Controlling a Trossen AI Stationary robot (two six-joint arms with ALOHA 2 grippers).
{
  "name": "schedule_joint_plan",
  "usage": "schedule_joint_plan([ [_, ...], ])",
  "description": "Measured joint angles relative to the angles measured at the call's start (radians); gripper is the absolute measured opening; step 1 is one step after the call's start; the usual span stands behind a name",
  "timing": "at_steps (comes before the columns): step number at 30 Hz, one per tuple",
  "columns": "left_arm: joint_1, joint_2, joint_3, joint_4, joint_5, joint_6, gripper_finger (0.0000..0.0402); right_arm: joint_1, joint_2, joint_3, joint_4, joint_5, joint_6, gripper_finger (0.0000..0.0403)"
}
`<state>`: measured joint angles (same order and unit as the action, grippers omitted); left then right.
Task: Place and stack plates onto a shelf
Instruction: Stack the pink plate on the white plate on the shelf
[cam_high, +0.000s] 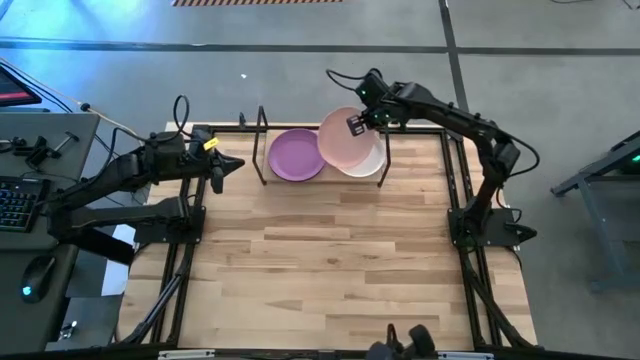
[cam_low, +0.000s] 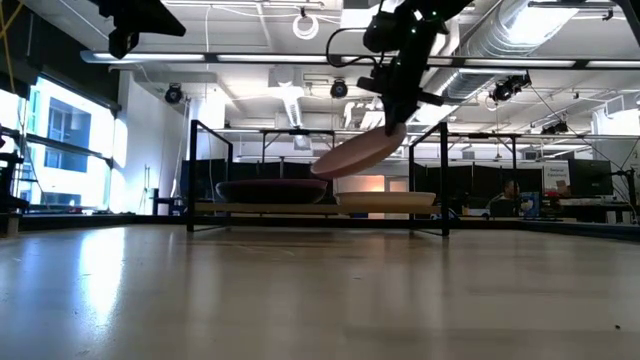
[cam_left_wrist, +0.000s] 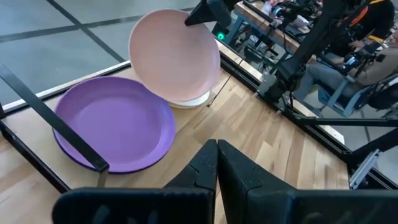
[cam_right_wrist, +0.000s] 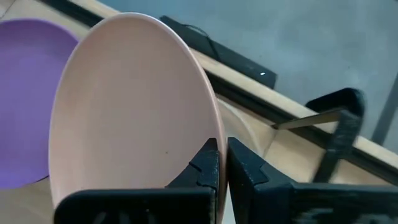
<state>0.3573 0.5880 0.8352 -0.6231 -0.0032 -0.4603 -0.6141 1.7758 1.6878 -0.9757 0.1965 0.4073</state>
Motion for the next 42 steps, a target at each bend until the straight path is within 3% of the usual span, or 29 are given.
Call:
schedule_joint_plan([
  [19, 0.0, 0.001, 0.0, 0.0, 0.019, 0.008, 0.0, 0.015, -0.064, 0.001, 0.033, -0.108, 0.038, 0.0],
  [27, 0.001, 0.06, 0.002, 0.13, -0.073, 0.073, 0.0006, 0.051, -0.168, 0.0, 0.016, -0.153, 0.012, 0.0],
  [31, -0.001, 0.167, 0.002, 0.29, -0.075, 0.136, 0.0036, 0.058, -0.224, 0.0, 0.018, -0.169, 0.03, 0.0],
  [37, -0.019, 0.362, 0.002, 0.537, -0.068, 0.2, 0.0112, 0.065, -0.269, 0.0, 0.015, -0.246, 0.039, 0.0],
  [42, -0.018, 0.482, 0.002, 0.598, -0.058, 0.176, 0.0165, 0.059, -0.27, 0.0, -0.042, -0.244, 0.047, 0.0],
])
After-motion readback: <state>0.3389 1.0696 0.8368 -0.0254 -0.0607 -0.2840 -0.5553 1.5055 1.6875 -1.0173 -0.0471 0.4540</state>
